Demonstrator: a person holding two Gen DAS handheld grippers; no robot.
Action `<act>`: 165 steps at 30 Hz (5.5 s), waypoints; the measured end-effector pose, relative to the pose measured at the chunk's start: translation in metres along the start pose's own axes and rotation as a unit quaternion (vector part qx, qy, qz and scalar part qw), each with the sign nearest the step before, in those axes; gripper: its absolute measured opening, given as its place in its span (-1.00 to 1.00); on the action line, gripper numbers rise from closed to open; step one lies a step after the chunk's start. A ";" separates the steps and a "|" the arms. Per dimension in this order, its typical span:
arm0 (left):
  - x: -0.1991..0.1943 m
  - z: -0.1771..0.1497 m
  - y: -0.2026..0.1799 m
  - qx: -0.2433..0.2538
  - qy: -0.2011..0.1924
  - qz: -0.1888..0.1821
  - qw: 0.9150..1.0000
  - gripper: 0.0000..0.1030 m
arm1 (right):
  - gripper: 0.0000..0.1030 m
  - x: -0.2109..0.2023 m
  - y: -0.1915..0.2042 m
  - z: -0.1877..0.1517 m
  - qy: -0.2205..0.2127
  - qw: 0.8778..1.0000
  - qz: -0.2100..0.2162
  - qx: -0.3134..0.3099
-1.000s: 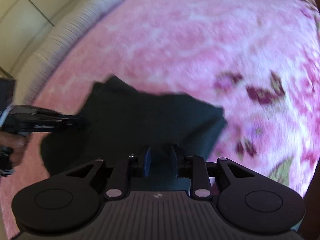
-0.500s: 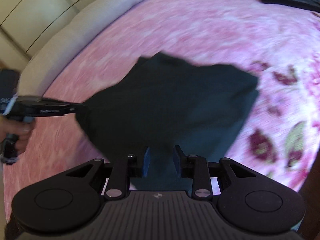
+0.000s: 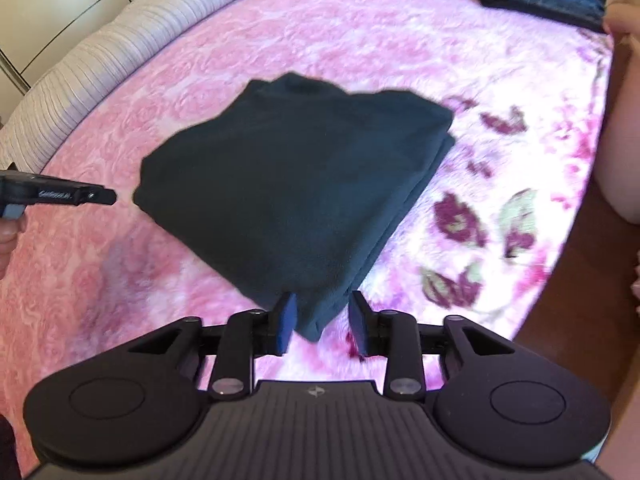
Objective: Fold clothes
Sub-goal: 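Open both tools and pull them back from the folded navy sweater, then grasp the folded navy sweater edge with both tools and lift it, then carry the hanging sweater with both tools over the clothes stack, then lay the sweater flat on top of the clothes stack with both tools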
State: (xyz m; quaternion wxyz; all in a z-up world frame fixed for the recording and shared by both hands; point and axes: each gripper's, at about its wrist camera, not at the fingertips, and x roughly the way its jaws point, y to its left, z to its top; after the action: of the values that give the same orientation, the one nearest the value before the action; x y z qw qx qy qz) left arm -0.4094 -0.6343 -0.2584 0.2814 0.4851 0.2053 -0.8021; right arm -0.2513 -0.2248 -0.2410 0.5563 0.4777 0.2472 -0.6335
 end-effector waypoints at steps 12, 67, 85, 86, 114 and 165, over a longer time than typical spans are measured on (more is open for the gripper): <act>-0.106 -0.017 -0.062 0.012 -0.051 0.012 0.999 0.76 | 0.71 -0.105 0.049 0.006 -0.014 0.998 -0.052 -0.017; 0.102 -0.062 -0.089 0.670 -0.140 0.104 0.722 -0.78 | -0.63 0.101 0.069 -0.016 -0.078 0.846 -0.156 -0.505; -0.107 0.059 -0.200 0.613 -0.189 0.091 0.762 -0.77 | -0.67 -0.126 0.018 0.065 -0.138 0.808 -0.214 -0.531; -0.110 0.067 -0.209 0.612 -0.191 0.091 0.762 -0.77 | -0.67 -0.133 0.010 0.068 -0.141 0.810 -0.216 -0.527; 0.033 0.469 -0.462 0.572 -0.232 0.115 0.778 -0.77 | -0.66 -0.136 -0.424 0.383 -0.188 0.803 -0.249 -0.508; 0.279 0.544 -0.415 0.543 -0.172 0.199 0.797 -0.65 | -0.70 0.091 -0.646 0.540 -0.125 0.807 -0.221 -0.533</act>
State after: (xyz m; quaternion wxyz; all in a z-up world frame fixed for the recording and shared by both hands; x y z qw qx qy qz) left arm -1.1432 -0.7182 -0.2426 0.1560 0.4424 -0.4173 -0.7784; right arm -1.0303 -0.5563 -0.2341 0.5944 -0.0450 0.5730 -0.5625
